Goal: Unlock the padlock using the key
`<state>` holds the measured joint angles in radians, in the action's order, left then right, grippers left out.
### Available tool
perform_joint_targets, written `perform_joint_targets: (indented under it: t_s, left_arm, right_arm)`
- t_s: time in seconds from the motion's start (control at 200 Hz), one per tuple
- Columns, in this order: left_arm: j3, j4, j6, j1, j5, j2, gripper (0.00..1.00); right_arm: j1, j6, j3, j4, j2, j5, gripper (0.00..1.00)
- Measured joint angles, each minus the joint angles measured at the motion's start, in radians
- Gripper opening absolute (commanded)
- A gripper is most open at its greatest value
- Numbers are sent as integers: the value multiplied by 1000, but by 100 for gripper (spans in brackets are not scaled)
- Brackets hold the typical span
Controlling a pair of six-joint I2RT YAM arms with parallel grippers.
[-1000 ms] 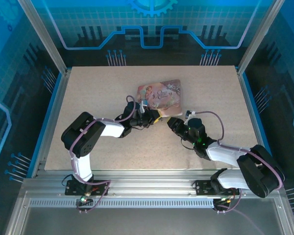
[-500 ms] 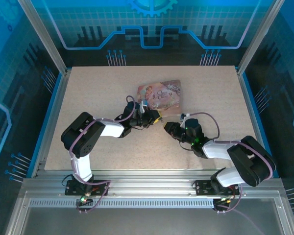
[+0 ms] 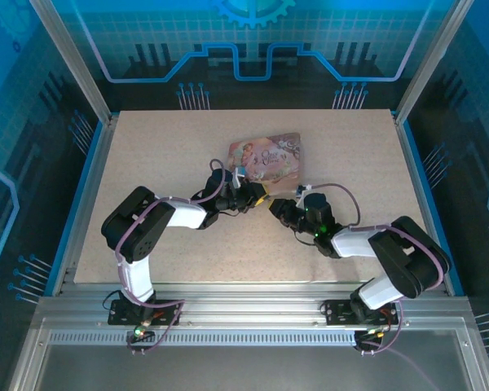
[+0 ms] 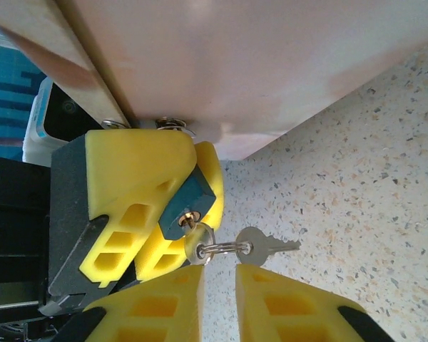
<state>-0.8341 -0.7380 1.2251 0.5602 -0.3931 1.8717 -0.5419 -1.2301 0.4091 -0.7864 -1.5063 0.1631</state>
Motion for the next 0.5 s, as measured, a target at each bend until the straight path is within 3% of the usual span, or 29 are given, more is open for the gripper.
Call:
perform_joint_targets:
  t_s: [0.305, 0.5]
  left_arm:
    - [0, 0, 1, -1, 28, 0, 8]
    - [0, -1, 7, -1, 31, 1, 8]
  right_arm:
    - [4, -8, 35, -8, -42, 26, 4]
    - [5, -8, 61, -6, -72, 50, 2]
